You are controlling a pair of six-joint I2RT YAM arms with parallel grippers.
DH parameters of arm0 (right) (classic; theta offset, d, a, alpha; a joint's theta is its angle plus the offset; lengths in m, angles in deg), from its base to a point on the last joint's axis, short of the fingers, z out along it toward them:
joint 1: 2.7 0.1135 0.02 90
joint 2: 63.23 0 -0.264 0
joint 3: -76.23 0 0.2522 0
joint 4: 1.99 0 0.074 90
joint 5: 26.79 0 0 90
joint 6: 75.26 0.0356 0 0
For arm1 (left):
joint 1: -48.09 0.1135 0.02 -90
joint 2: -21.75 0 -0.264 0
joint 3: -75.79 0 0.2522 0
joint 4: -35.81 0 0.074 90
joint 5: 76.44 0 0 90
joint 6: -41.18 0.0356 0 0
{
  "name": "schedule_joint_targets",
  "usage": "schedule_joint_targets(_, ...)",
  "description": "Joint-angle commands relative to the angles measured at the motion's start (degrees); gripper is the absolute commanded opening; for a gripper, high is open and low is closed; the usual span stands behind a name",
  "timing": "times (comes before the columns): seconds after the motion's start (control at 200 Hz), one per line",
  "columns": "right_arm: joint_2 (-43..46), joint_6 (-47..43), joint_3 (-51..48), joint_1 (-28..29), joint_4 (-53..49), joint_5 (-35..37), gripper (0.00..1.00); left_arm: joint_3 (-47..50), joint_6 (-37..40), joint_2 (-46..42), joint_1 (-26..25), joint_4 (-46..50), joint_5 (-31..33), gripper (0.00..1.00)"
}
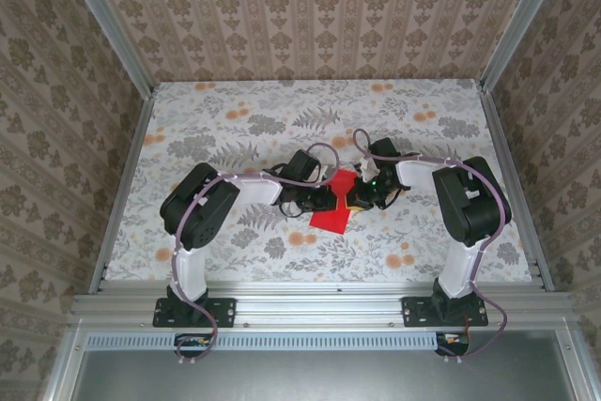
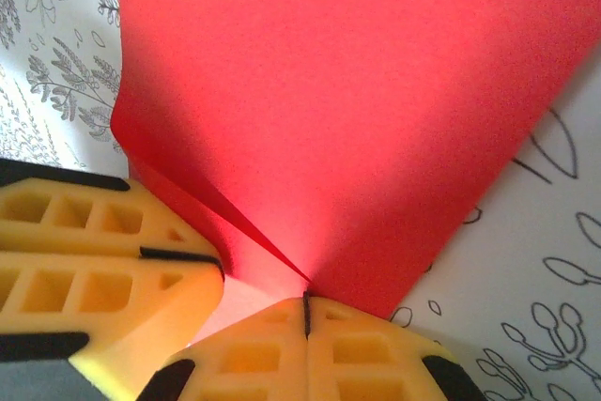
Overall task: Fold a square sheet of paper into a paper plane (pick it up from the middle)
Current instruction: Fold the triangle a second time at the center of the table.
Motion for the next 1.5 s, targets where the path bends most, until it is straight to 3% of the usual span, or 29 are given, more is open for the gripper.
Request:
schedule_joint_targets(0.0, -1.57, -1.84, -0.27, 0.87, -1.68, 5.38, 0.04, -0.95, 0.14, 1.81, 1.51, -2.61, -0.46, 0.12)
schedule_joint_targets(0.295, -0.29, -1.76, 0.85, 1.07, -2.06, 6.07, 0.07, -1.6, 0.51, 4.44, 1.82, -2.27, -2.55, 0.12)
schedule_joint_targets(0.4, 2.12, -0.82, 0.92, 1.03, -0.96, 6.06, 0.16, -1.23, 1.18, 4.76, 1.93, -1.56, -2.88, 0.12)
schedule_joint_targets(0.48, 3.61, -0.26, 0.82, 0.94, -0.09, 6.33, 0.17, -0.75, 1.62, 4.76, 2.01, -1.12, -3.2, 0.12)
schedule_joint_targets(0.74, 10.89, 5.57, -3.43, 1.47, 5.2, 1.4, 0.16, 0.26, 2.98, 4.34, 2.62, 0.75, -3.27, 0.11)
schedule_joint_targets(0.965, 14.0, 13.24, -10.87, 7.1, 12.42, 0.07, 0.1, 0.08, 3.13, 4.49, 2.94, 1.15, -3.4, 0.11)
schedule_joint_targets(1.495, 7.54, 12.8, -14.24, 10.11, 16.17, 3.68, 0.08, -0.24, 2.25, 5.01, 2.97, 0.77, -3.54, 0.11)
